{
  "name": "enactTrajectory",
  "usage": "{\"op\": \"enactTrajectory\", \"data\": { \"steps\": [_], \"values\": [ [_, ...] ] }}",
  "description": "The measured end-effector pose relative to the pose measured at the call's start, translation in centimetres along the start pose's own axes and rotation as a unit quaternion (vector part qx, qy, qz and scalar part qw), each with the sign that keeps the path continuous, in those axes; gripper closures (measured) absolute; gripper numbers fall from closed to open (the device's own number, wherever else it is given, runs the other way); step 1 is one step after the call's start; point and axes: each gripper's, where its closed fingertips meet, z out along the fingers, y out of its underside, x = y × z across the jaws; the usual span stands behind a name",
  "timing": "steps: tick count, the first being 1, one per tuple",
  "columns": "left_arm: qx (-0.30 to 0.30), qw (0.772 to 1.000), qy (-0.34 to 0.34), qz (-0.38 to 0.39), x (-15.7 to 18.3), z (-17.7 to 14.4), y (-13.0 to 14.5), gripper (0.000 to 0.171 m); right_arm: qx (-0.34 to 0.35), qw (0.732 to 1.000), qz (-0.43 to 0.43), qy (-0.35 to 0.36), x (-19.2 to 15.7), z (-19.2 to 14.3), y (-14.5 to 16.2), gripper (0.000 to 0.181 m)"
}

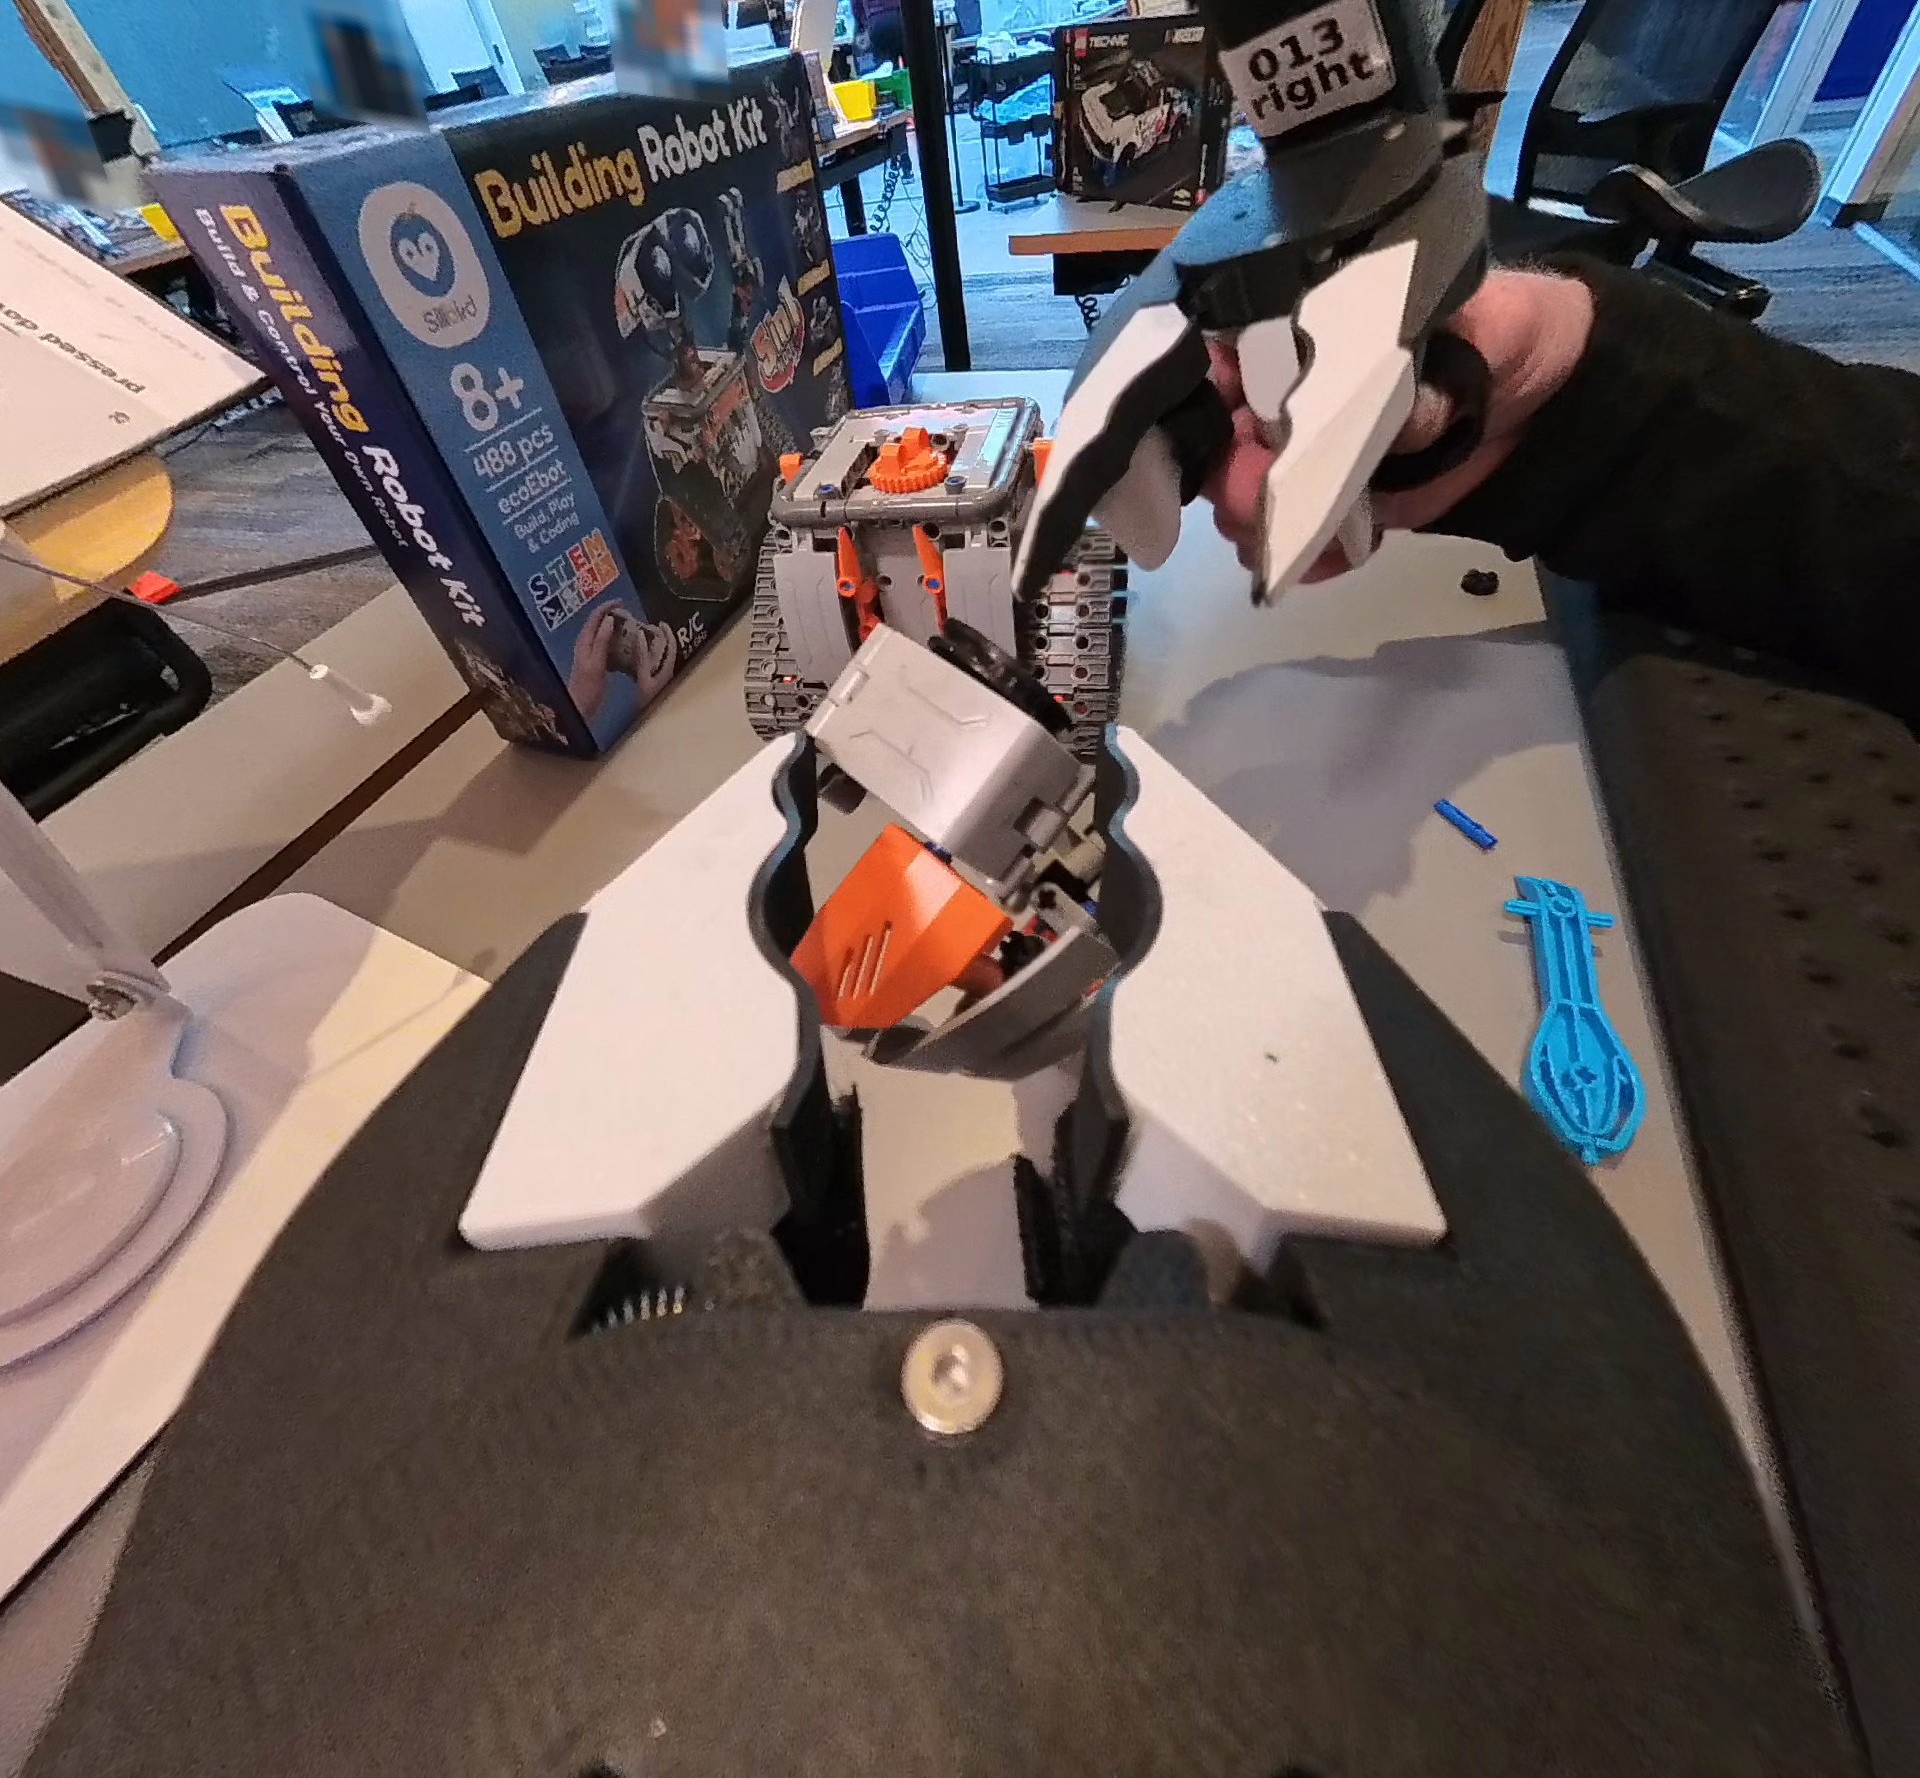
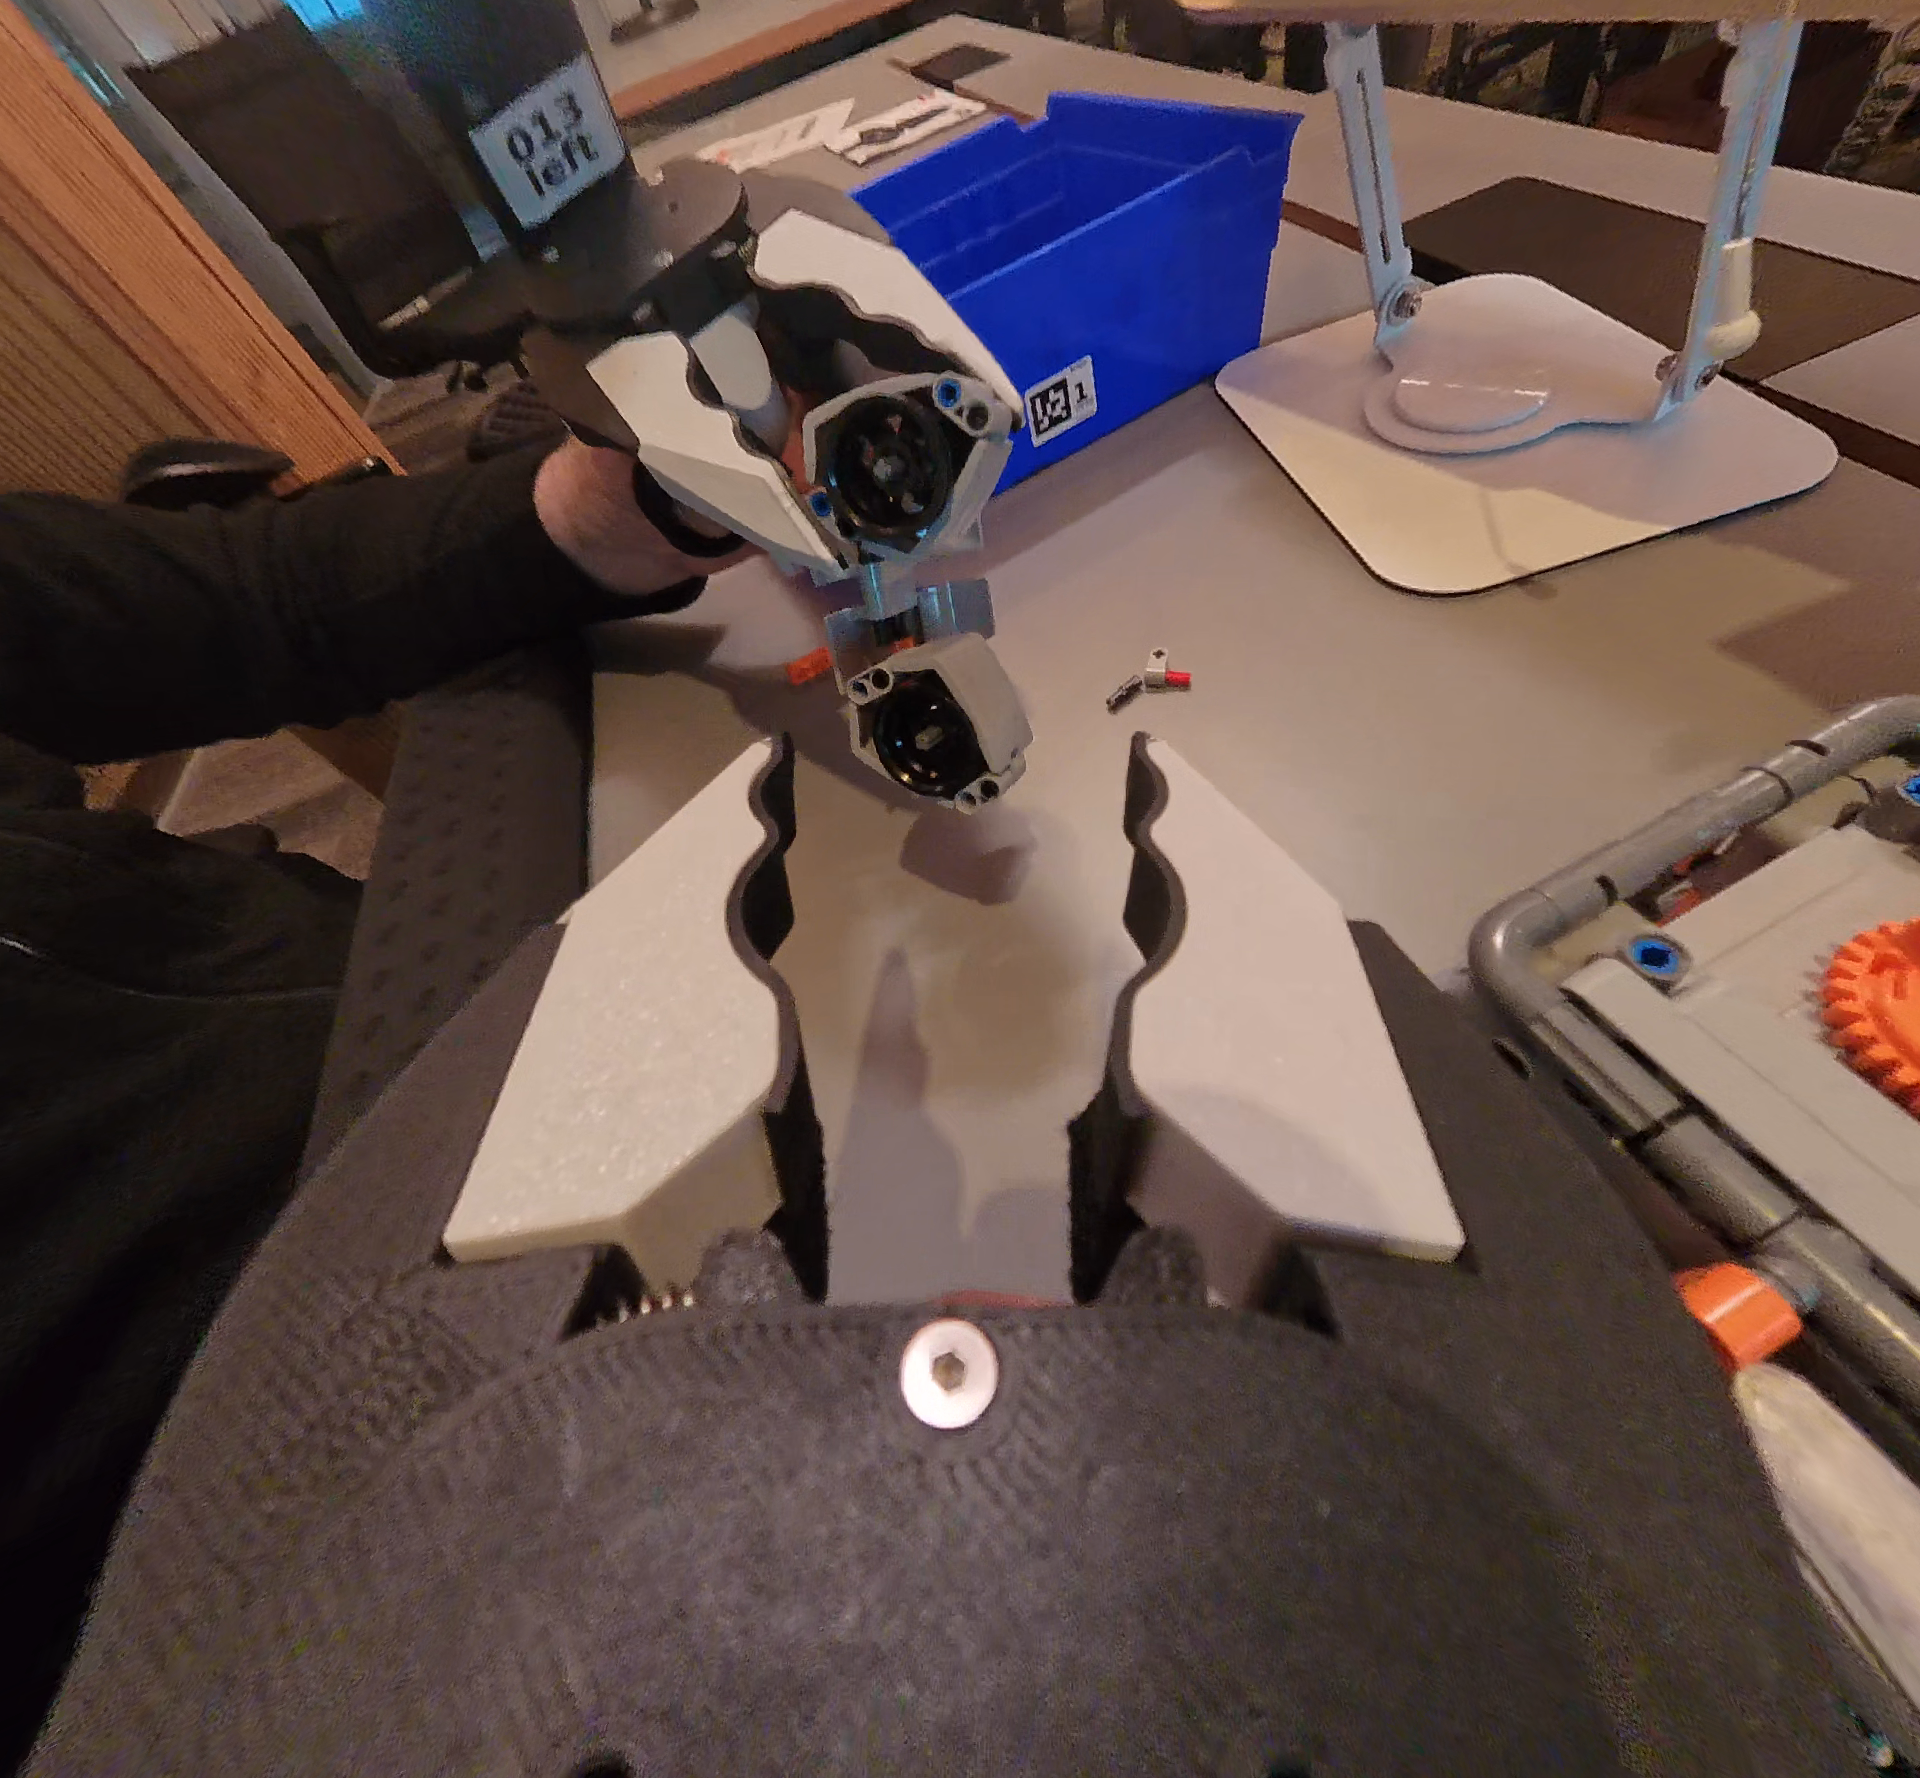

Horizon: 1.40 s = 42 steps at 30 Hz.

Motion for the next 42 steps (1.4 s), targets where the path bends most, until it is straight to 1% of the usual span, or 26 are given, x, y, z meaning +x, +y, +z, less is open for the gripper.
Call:
{"op": "enactTrajectory", "data": {
  "steps": [6, 10, 11, 12, 14, 15, 19, 21, 22, 23, 24, 26, 30, 31, 32, 33, 35, 36, 38, 40, 42],
  "values": [
    [-0.014, 1.000, 0.009, -0.011, 0.2, 0.2, 0.3, 0.120, -0.056, 0.994, -0.078, 0.045, -0.5, 2.5, 1.3, 0.109],
    [-0.020, 1.000, 0.012, -0.008, 0.7, 0.4, 0.2, 0.120, -0.096, 0.990, -0.092, 0.047, -1.5, 4.9, 2.5, 0.105],
    [-0.021, 1.000, 0.010, -0.006, 0.8, 0.5, 0.1, 0.120, -0.108, 0.988, -0.094, 0.053, -1.5, 5.4, 3.0, 0.106],
    [-0.021, 1.000, 0.011, -0.003, 1.0, 0.5, 0.0, 0.120, -0.118, 0.987, -0.095, 0.058, -1.4, 5.8, 3.3, 0.111],
    [-0.021, 1.000, 0.012, -0.002, 1.2, 0.5, -0.1, 0.120, -0.130, 0.985, -0.093, 0.063, -1.2, 6.2, 3.8, 0.125],
    [-0.022, 1.000, 0.008, -0.003, 1.1, 0.6, 0.0, 0.120, -0.127, 0.986, -0.091, 0.063, -1.1, 6.3, 3.7, 0.133],
    [-0.012, 1.000, 0.004, -0.012, 0.7, 0.3, -0.4, 0.120, -0.105, 0.990, -0.081, 0.056, -1.2, 6.2, 3.0, 0.134],
    [0.002, 1.000, 0.011, -0.021, 0.6, -0.1, -1.1, 0.119, -0.084, 0.994, -0.058, 0.037, -1.6, 6.1, 2.3, 0.134],
    [0.009, 1.000, 0.012, -0.020, 0.6, -0.4, -1.5, 0.115, -0.068, 0.996, -0.042, 0.026, -1.8, 5.9, 1.9, 0.134],
    [0.015, 1.000, 0.008, -0.017, 0.4, -0.7, -1.9, 0.109, -0.051, 0.998, -0.023, 0.014, -2.0, 5.7, 1.3, 0.134],
    [0.024, 1.000, 0.007, -0.011, 0.3, -1.1, -2.4, 0.108, -0.033, 0.999, -0.005, 0.004, -2.0, 5.4, 0.8, 0.134],
    [0.039, 0.999, 0.006, 0.008, 0.2, -1.8, -3.3, 0.109, 0.004, 1.000, 0.023, -0.007, -1.8, 4.6, -0.3, 0.135],
    [0.041, 0.998, -0.002, 0.048, 0.3, -2.6, -3.8, 0.109, 0.053, 0.996, 0.066, -0.037, -1.7, 3.6, -1.6, 0.139],
    [0.033, 0.998, -0.004, 0.054, 0.3, -2.6, -3.5, 0.109, 0.075, 0.993, 0.076, -0.050, -1.8, 3.2, -2.1, 0.171],
    [0.020, 0.998, -0.002, 0.058, 0.3, -2.5, -3.1, 0.109, 0.093, 0.991, 0.086, -0.053, -1.7, 2.8, -2.5, 0.181],
    [0.010, 0.998, 0.009, 0.062, 0.6, -2.5, -2.7, 0.108, 0.091, 0.990, 0.091, -0.053, -1.6, 2.6, -2.5, 0.181],
    [-0.015, 0.997, 0.037, 0.061, 1.4, -2.2, -1.8, 0.109, 0.051, 0.996, 0.072, -0.025, -1.1, 2.8, -1.2, 0.181],
    [-0.031, 0.997, 0.042, 0.061, 1.6, -1.9, -1.2, 0.109, 0.032, 0.997, 0.065, -0.010, -0.8, 3.0, -0.6, 0.181],
    [-0.077, 0.992, 0.073, 0.072, 3.0, -1.3, 0.5, 0.110, 0.019, 0.998, 0.052, 0.001, -0.7, 3.0, -0.2, 0.181],
    [-0.129, 0.984, 0.079, 0.091, 3.7, -0.6, 2.4, 0.109, 0.011, 0.999, 0.039, 0.014, -0.6, 2.5, -0.2, 0.171],
    [-0.169, 0.974, 0.081, 0.127, 4.4, 0.2, 4.1, 0.110, -0.020, 0.999, 0.018, 0.032, -0.4, 1.8, 0.7, 0.154]
  ]
}}
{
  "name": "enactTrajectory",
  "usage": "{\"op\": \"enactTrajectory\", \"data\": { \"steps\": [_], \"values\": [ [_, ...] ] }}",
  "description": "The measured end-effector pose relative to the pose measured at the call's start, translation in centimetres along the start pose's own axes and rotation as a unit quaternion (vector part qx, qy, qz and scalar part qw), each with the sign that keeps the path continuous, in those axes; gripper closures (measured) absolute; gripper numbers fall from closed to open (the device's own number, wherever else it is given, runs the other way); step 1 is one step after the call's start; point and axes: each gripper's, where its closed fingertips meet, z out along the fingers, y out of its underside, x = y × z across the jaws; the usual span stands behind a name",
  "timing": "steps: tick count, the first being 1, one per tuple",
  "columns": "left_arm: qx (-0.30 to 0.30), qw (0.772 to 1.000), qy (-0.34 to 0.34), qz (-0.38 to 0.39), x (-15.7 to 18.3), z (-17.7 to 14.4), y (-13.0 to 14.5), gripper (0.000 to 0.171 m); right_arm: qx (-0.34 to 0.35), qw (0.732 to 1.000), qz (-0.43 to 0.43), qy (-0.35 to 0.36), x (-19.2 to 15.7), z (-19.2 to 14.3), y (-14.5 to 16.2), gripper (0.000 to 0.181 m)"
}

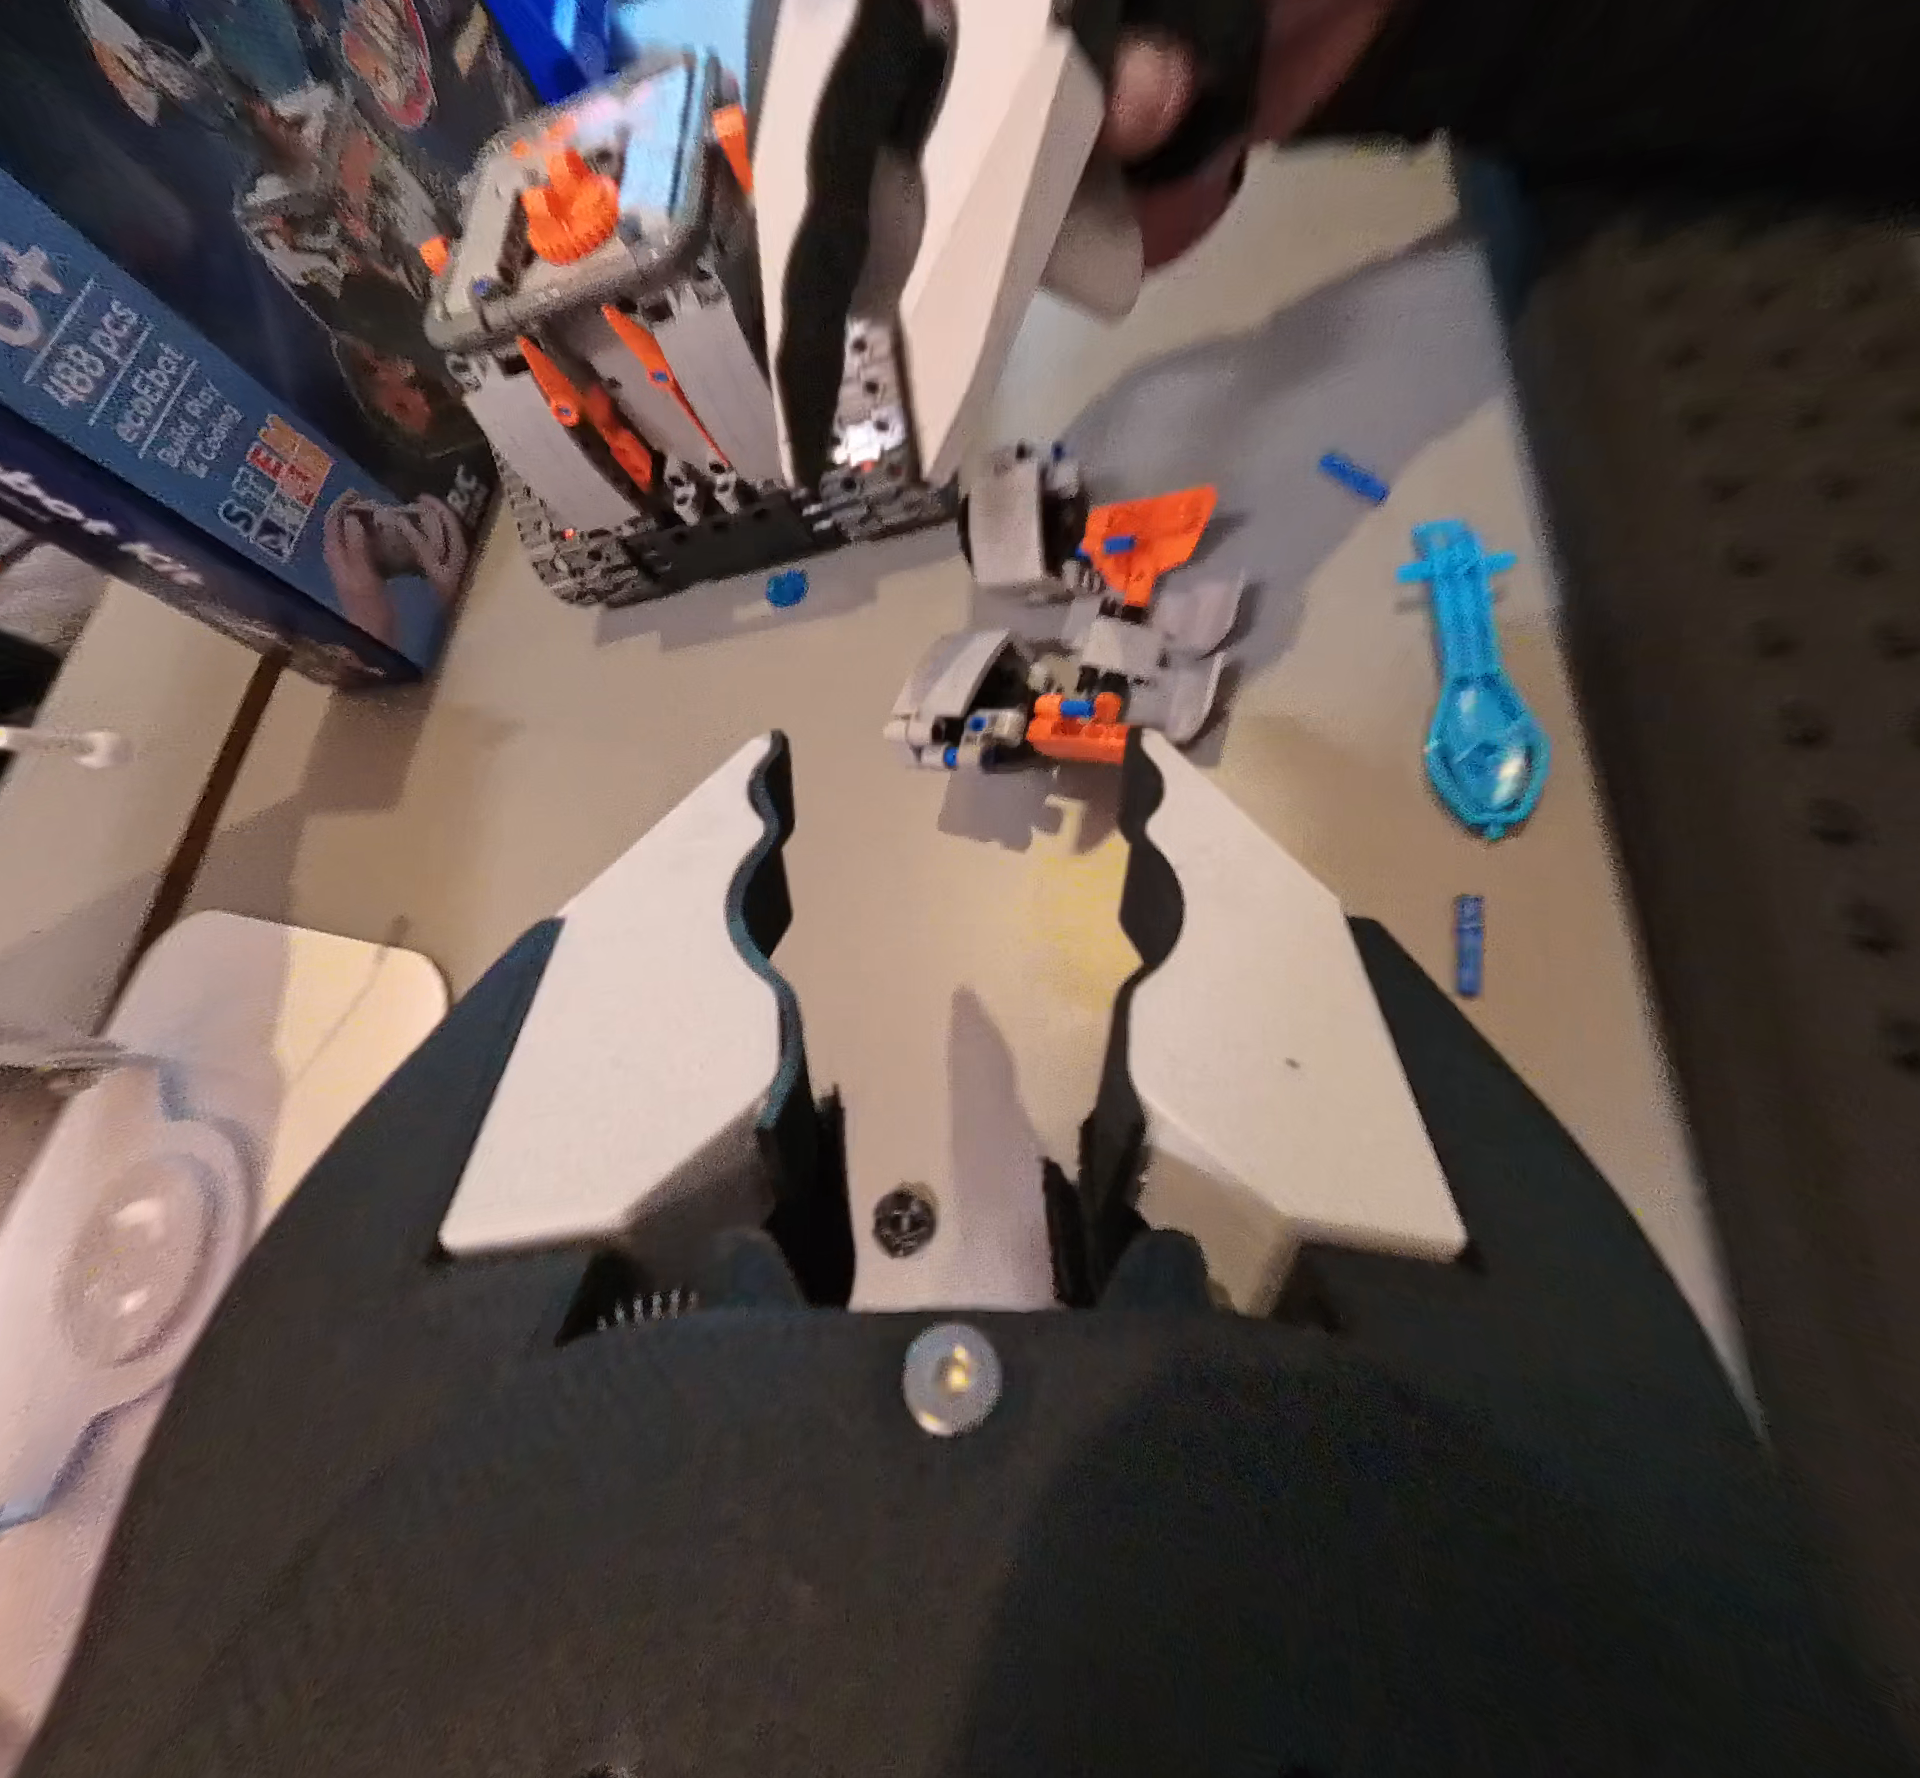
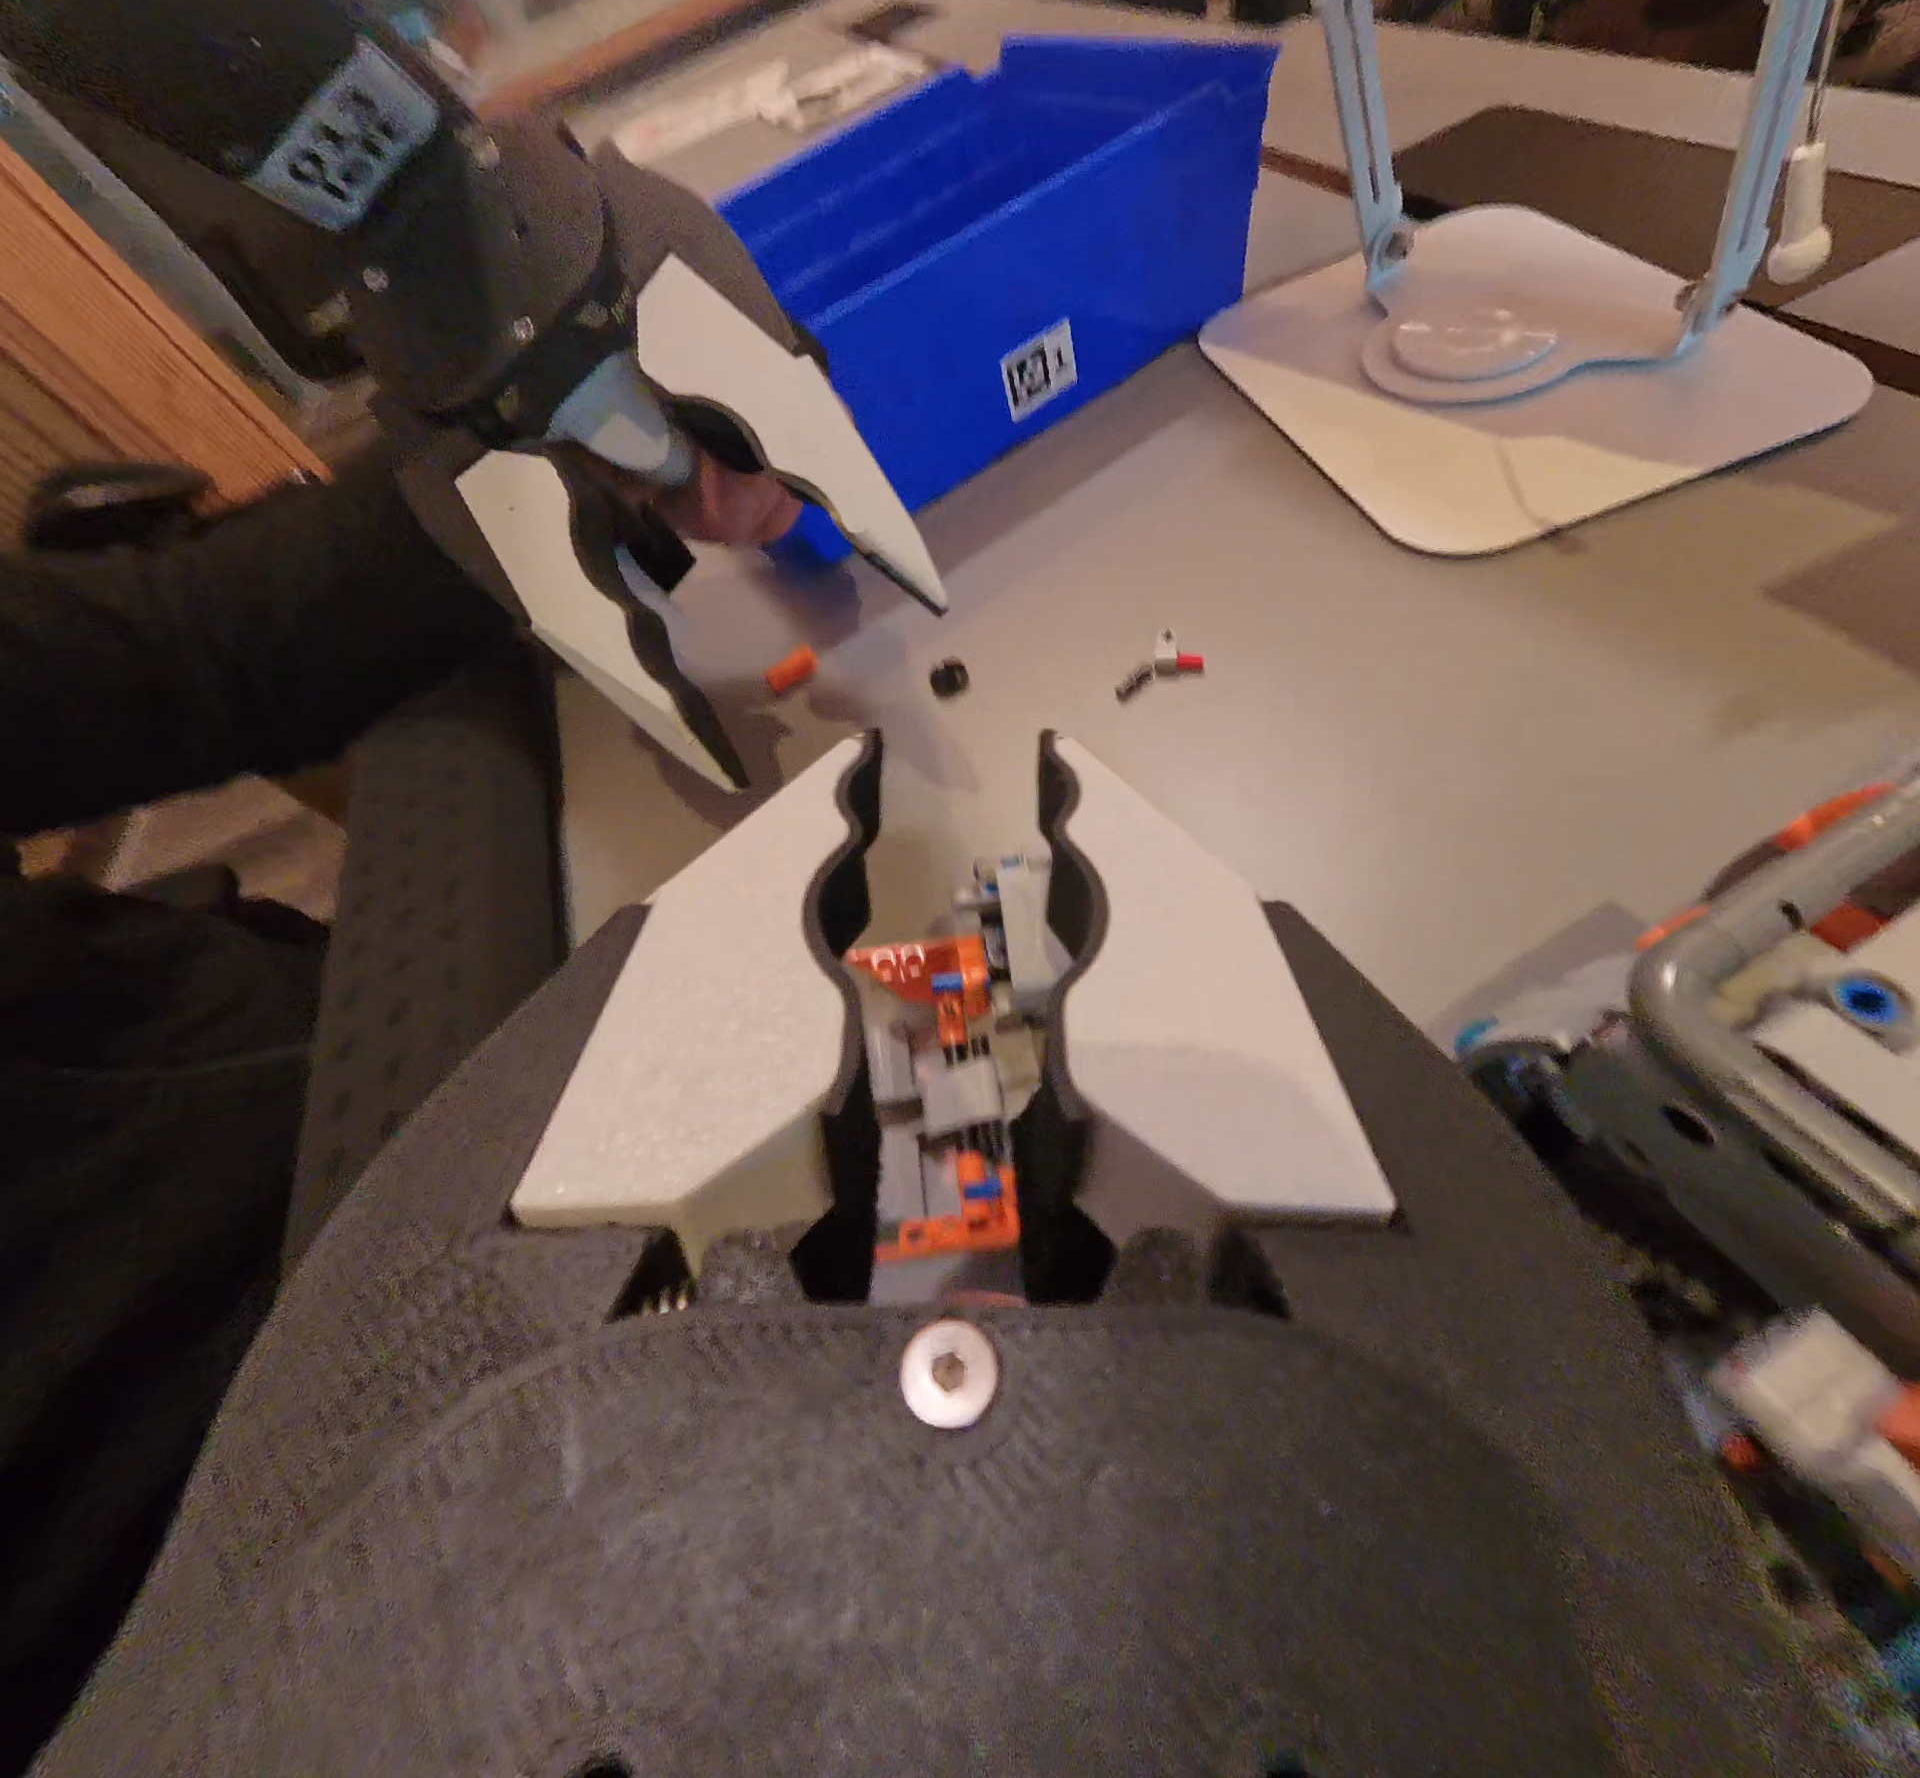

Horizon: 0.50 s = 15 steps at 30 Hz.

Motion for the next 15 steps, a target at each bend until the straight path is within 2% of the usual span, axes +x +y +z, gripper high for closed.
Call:
{"op": "enactTrajectory", "data": {
  "steps": [3, 5, 8, 9, 11, 12, 15],
  "values": [
    [-0.055, 0.996, -0.011, 0.075, 0.5, 1.7, 0.9, 0.107, -0.035, 0.996, -0.058, 0.064, 1.3, -1.3, 1.2, 0.150],
    [-0.084, 0.982, -0.016, 0.166, 1.1, 2.7, 1.2, 0.104, -0.029, 0.995, -0.064, 0.073, 1.6, -2.1, 1.1, 0.152],
    [-0.119, 0.938, -0.008, 0.324, 2.6, 4.1, 1.8, 0.119, -0.009, 0.995, -0.060, 0.075, 2.2, -3.0, 0.7, 0.154],
    [-0.141, 0.918, 0.005, 0.369, 3.5, 4.5, 2.5, 0.122, -0.012, 0.995, -0.060, 0.082, 2.6, -3.1, 0.9, 0.154],
    [-0.175, 0.873, -0.009, 0.454, 3.8, 5.3, 3.3, 0.130, -0.024, 0.993, -0.064, 0.097, 3.2, -3.3, 1.3, 0.155],
    [-0.188, 0.858, -0.014, 0.478, 3.7, 5.6, 3.7, 0.132, -0.026, 0.992, -0.068, 0.102, 3.4, -3.4, 1.3, 0.155],
    [-0.186, 0.849, -0.014, 0.494, 3.6, 6.6, 4.0, 0.147, -0.024, 0.991, -0.079, 0.102, 3.2, -3.5, 1.1, 0.157]
  ]
}}
